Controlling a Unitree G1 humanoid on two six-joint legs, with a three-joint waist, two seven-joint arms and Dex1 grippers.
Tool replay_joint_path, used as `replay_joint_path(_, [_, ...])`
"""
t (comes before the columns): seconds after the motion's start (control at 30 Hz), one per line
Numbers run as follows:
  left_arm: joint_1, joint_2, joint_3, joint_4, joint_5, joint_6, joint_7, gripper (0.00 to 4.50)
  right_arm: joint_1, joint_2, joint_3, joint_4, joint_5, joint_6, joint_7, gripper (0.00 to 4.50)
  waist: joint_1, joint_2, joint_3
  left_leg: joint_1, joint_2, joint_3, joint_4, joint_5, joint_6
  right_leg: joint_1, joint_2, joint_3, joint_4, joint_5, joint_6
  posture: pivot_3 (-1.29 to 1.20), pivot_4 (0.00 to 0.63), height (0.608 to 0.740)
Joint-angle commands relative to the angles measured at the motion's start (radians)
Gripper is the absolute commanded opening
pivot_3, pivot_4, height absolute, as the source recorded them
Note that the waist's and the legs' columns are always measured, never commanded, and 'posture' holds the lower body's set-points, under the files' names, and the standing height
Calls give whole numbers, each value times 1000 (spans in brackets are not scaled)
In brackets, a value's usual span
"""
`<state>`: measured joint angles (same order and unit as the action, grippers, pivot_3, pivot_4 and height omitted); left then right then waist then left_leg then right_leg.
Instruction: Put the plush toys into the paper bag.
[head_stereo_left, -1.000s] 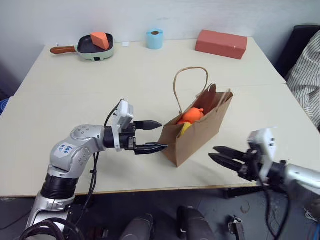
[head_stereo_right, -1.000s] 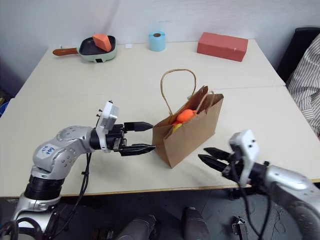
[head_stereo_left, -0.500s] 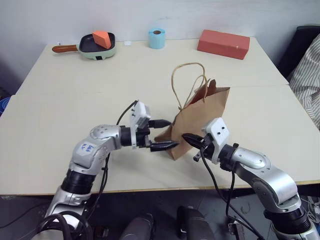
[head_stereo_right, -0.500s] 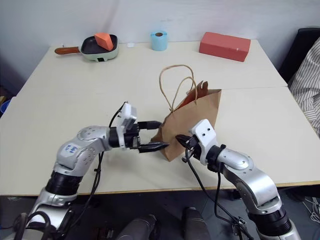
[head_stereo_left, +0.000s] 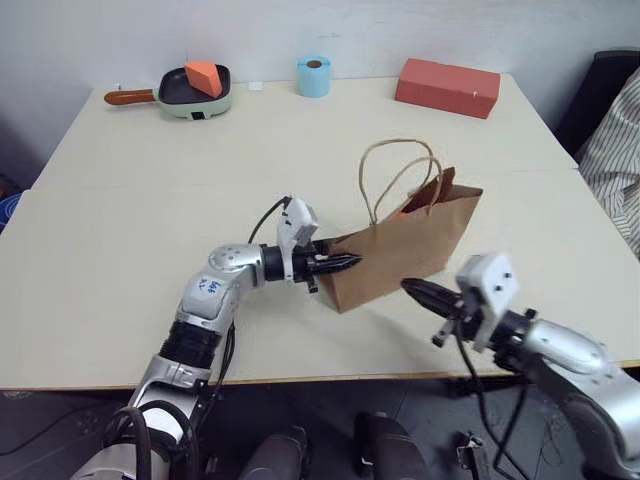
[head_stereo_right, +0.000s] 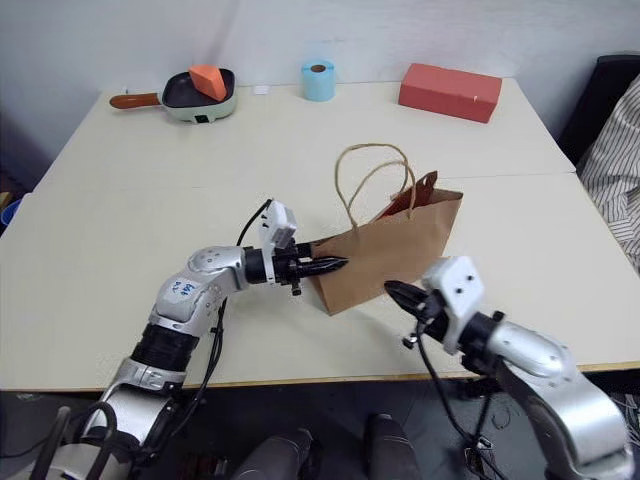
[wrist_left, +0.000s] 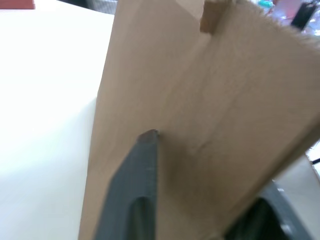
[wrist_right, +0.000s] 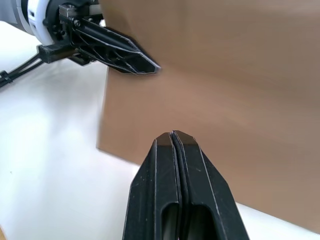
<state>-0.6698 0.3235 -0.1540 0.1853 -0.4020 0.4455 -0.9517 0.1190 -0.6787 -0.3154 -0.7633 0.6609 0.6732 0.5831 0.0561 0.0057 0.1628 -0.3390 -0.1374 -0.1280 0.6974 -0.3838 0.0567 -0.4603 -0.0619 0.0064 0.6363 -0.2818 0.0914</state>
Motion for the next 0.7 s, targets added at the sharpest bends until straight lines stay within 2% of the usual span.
replay_joint_path(0.03, [-72, 55, 45, 55, -57, -45, -192, 206, 134, -67, -302, -74, 205, -6, 172, 383, 0, 0, 0, 0, 0, 0, 0, 0, 0, 0, 0, 0, 0, 0, 0, 0, 150, 740])
replay_joint_path(0.07, [-98, 75, 47, 88, -67, -64, -269, 0, 190, -91, -404, -74, 267, 0, 241, 626, 0, 0, 0, 0, 0, 0, 0, 0, 0, 0, 0, 0, 0, 0, 0, 0, 150, 740])
replay_joint_path(0.13, [-178, 114, 35, 205, -54, -108, -418, 0, 304, -150, -630, -53, 402, 42, 372, 1297, 1, 0, 0, 0, 0, 0, 0, 0, 0, 0, 0, -1, 0, 0, 0, 0, 150, 740])
replay_joint_path(0.23, [-277, 120, 0, 373, -4, -212, -577, 0, 414, -209, -845, 1, 495, 89, 475, 2402, -1, -2, 1, 3, 0, 0, 0, 0, 0, 5, 0, -1, -2, 0, 0, 0, 150, 740])
replay_joint_path(0.33, [-323, 95, -21, 491, 52, -314, -631, 0, 471, -216, -911, 25, 483, 85, 520, 3372, 0, -3, 2, 7, 1, -3, -1, -1, 3, 12, 1, -2, -8, 1, 1, 0, 150, 740])
replay_joint_path(0.43, [-308, 87, -29, 520, 81, -352, -618, 0, 487, -217, -865, 18, 396, 37, 542, 4416, -3, -4, 3, 7, 1, -3, -1, -2, 4, 12, 1, -2, -9, 1, 2, 0, 150, 740])
replay_joint_path(0.47, [-295, 91, -27, 508, 86, -344, -602, 0, 480, -220, -844, 21, 379, 25, 539, 4467, -4, -5, 3, 5, 1, -3, -1, -2, 4, 11, 1, -2, -9, 1, 2, 0, 150, 740])
replay_joint_path(0.57, [-253, 124, -20, 453, 97, -293, -560, 612, 439, -239, -790, 40, 362, 8, 532, 4500, -5, -7, 5, 4, 1, -2, -1, -2, 4, 9, 1, -2, -9, 1, 2, 0, 150, 740])
replay_joint_path(0.7, [-124, 280, 64, 206, 41, -149, -534, 1721, 342, -322, -688, 135, 327, -10, 581, 4500, -15, -8, 5, 4, 2, -1, -1, -2, 4, 9, 1, -1, -8, 1, 2, 0, 150, 740])
